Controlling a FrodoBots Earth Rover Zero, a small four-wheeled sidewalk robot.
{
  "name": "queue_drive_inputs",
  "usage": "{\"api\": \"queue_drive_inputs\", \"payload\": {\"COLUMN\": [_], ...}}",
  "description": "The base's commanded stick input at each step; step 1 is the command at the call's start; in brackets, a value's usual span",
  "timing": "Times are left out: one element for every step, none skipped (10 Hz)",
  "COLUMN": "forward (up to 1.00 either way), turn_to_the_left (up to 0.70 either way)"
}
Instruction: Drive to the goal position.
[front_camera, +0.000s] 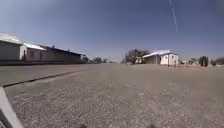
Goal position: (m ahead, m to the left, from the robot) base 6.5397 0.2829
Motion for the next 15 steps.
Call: {"api": "queue_drive_inputs", "payload": {"forward": [0.7, 0.7, 0.7, 0.7, 0.7, 0.7, 0.7, 0.7, 0.7, 0.7, 0.7, 0.7, 0.7, 0.7, 0.7], "turn_to_the_left": [0.0, 0.0, 0.0, 0.0, 0.0, 0.0, 0.0, 0.0, 0.0, 0.0, 0.0, 0.0, 0.0, 0.0, 0.0]}}
